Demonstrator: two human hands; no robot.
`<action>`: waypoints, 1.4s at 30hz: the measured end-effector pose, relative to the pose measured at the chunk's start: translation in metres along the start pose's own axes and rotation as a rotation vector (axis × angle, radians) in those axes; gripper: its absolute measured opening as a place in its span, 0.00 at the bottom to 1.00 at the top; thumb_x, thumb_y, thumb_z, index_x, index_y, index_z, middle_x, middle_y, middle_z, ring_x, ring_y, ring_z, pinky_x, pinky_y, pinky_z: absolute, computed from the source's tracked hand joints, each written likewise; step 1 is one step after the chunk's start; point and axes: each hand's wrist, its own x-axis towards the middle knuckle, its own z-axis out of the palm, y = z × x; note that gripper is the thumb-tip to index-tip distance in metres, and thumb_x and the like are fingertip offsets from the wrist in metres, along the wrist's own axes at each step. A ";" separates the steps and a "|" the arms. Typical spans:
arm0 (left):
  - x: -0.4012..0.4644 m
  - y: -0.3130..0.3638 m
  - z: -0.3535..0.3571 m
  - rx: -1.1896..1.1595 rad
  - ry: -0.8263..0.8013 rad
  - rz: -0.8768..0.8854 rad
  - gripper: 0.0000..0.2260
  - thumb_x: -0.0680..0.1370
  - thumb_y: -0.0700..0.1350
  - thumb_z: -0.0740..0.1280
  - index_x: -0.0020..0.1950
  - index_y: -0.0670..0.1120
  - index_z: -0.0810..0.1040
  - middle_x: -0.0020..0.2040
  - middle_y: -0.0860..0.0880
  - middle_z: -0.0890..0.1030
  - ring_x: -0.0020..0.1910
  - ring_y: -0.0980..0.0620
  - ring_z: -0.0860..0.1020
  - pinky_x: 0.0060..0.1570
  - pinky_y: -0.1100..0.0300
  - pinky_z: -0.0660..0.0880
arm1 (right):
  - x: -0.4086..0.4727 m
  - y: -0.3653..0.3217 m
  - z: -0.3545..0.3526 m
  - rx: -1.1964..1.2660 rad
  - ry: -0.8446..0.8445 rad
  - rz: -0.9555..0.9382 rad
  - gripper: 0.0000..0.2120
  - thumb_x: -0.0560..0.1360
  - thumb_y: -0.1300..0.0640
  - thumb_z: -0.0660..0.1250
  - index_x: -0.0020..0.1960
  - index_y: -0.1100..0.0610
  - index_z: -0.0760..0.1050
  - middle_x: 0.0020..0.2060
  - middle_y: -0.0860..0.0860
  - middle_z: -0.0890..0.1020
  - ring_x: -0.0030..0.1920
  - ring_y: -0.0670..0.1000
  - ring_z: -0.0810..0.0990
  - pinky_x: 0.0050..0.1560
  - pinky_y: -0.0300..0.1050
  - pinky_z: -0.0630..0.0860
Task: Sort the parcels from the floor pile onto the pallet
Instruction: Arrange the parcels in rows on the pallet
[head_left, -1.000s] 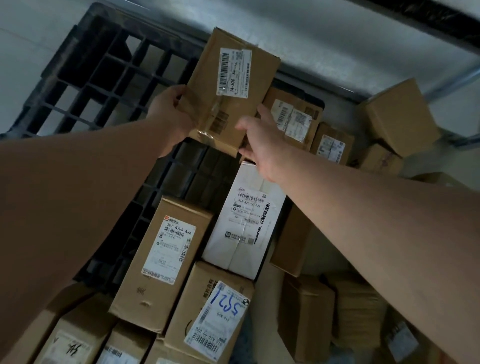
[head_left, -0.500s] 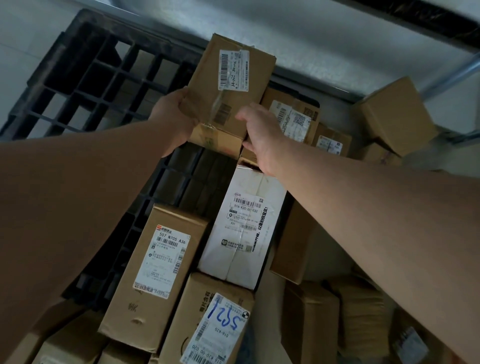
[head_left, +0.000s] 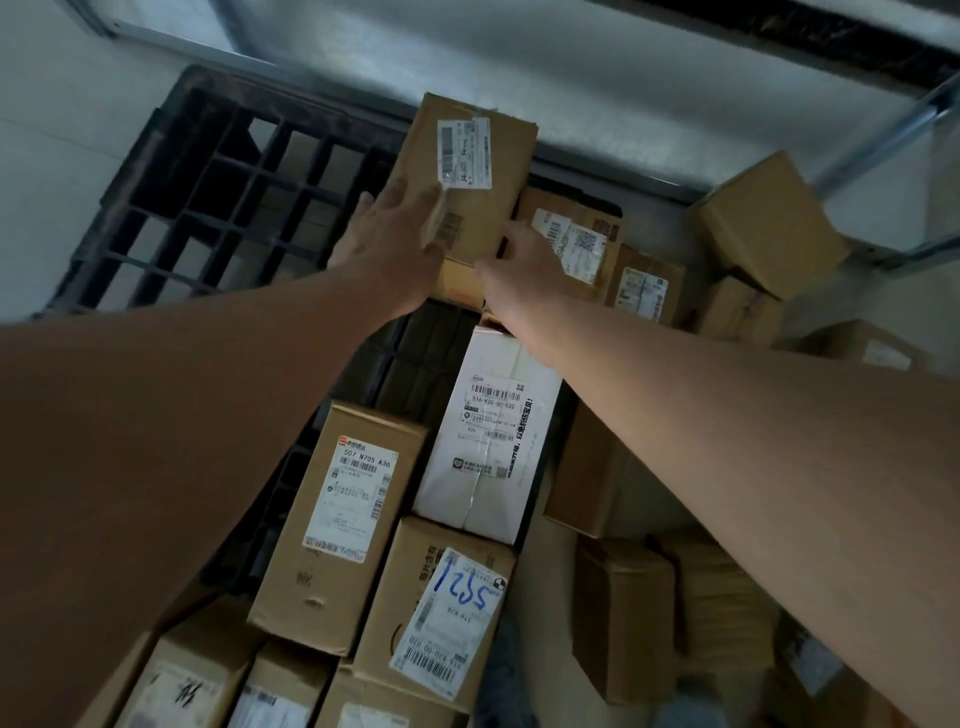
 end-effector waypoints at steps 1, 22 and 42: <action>-0.008 0.006 -0.008 0.033 0.005 0.031 0.29 0.85 0.50 0.62 0.84 0.58 0.52 0.85 0.51 0.47 0.83 0.44 0.46 0.77 0.50 0.44 | -0.009 -0.002 -0.005 -0.020 -0.002 -0.016 0.18 0.82 0.56 0.63 0.72 0.52 0.74 0.65 0.52 0.76 0.61 0.54 0.78 0.63 0.56 0.79; -0.263 0.225 -0.053 0.168 -0.160 0.282 0.27 0.84 0.53 0.62 0.82 0.56 0.58 0.83 0.52 0.58 0.78 0.40 0.64 0.69 0.39 0.71 | -0.330 0.076 -0.239 -0.245 -0.028 0.049 0.26 0.84 0.52 0.64 0.81 0.48 0.64 0.81 0.49 0.61 0.79 0.55 0.65 0.77 0.50 0.65; -0.305 0.302 0.204 0.208 -0.493 0.310 0.23 0.84 0.51 0.63 0.79 0.50 0.64 0.77 0.49 0.64 0.69 0.42 0.72 0.66 0.43 0.73 | -0.372 0.335 -0.267 -0.152 0.043 0.412 0.23 0.83 0.57 0.62 0.78 0.51 0.68 0.76 0.53 0.67 0.74 0.55 0.66 0.69 0.50 0.67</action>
